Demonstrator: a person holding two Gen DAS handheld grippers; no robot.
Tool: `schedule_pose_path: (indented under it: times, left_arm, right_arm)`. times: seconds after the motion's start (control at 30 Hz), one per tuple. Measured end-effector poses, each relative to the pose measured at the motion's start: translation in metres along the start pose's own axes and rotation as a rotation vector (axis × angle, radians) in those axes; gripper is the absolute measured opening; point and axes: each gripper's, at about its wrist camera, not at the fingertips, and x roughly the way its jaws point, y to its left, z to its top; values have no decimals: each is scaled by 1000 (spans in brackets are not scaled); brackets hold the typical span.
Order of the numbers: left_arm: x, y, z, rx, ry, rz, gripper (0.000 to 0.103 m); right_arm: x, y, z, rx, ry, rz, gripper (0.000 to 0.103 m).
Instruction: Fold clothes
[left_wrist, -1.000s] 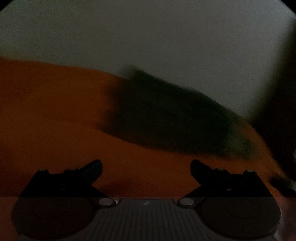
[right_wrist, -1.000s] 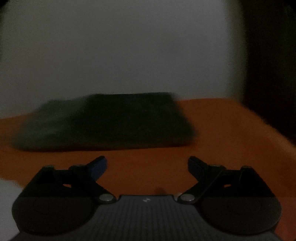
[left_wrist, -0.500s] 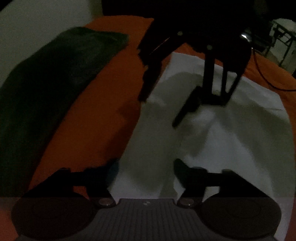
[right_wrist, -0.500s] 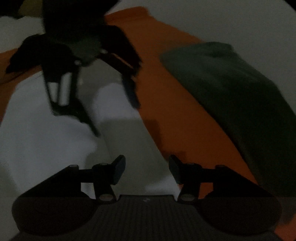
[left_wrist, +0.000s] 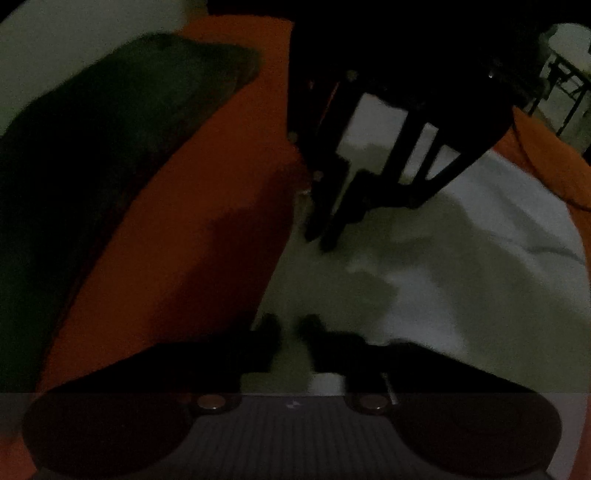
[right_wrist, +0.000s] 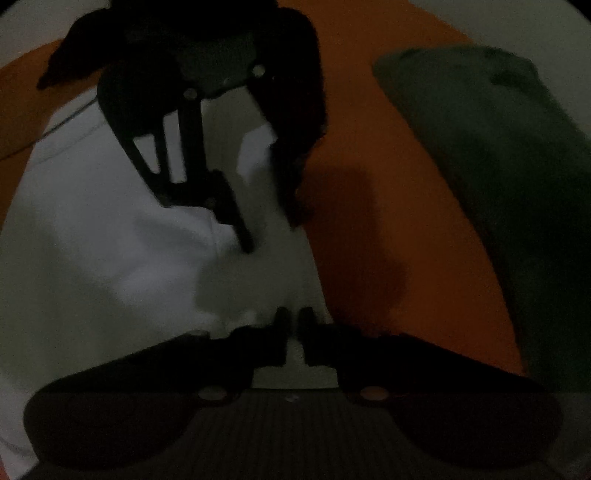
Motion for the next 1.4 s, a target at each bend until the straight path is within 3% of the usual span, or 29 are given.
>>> schedule_pose_path:
  times: [0.07, 0.13, 0.27, 0.33, 0.4, 0.43, 0.47, 0.53, 0.6, 0.73, 0.77, 0.83, 0.93, 1.0, 1.07, 1.13, 1.17, 1.2, 1.27, 1.3, 1.4]
  left_arm:
    - [-11, -6, -3, 5, -24, -39, 5]
    - [-20, -2, -8, 40, -23, 31, 5]
    - [-21, 2, -2, 13, -1, 102, 7]
    - [-22, -12, 2, 76, 34, 148, 11]
    - [-20, -19, -2, 137, 72, 189, 35]
    - [-22, -20, -5, 148, 88, 207, 58]
    - [-24, -14, -9, 127, 87, 209, 65]
    - [-33, -2, -20, 69, 79, 225, 65]
    - [-47, 11, -35, -3, 65, 249, 73]
    - [-85, 22, -85, -108, -9, 333, 82]
    - [-91, 26, -97, -160, -25, 360, 82]
    - [-103, 35, -122, -264, -58, 413, 82]
    - [-96, 36, -148, -341, -13, 529, 84]
    - [-97, 40, -165, -444, -61, 574, 99]
    - [-104, 44, -179, -567, -116, 658, 99]
    - [-106, 40, -191, -607, -149, 759, 100]
    - [-109, 39, -198, -614, -165, 773, 100]
    - [-112, 36, -202, -616, -171, 798, 100]
    - [-120, 31, -207, -620, -168, 889, 98]
    - [-120, 30, -204, -641, -186, 907, 98]
    - [-142, 22, -208, -746, -238, 1001, 96]
  right_arm:
    - [-12, 14, -1, -42, -22, -32, 5]
    - [-14, 21, -1, -60, -31, -79, 5]
    - [-9, 28, 3, -68, -38, -189, 4]
    - [-6, 32, 4, -72, -41, -244, 0]
    - [2, 33, 6, -62, -38, -262, 0]
    - [8, 34, 6, -53, -35, -263, 0]
    - [10, 34, 6, -35, -38, -269, 1]
    - [7, 36, 1, 32, -64, -300, 3]
    - [3, 37, -3, 99, -90, -331, 3]
    - [-25, 60, -31, 333, -201, -393, 10]
    - [-29, 69, -39, 399, -224, -411, 12]
    - [-26, 91, -53, 529, -253, -464, 32]
    - [-6, 122, -61, 657, -300, -520, 34]
    - [10, 142, -65, 732, -330, -555, 34]
    - [21, 149, -74, 771, -366, -592, 34]
    - [28, 150, -86, 794, -405, -629, 34]
    - [30, 149, -91, 809, -421, -642, 34]
    - [29, 145, -97, 831, -433, -645, 34]
    - [27, 138, -107, 876, -456, -650, 16]
    - [25, 134, -112, 898, -467, -653, 1]
    - [21, 131, -113, 914, -468, -646, 0]
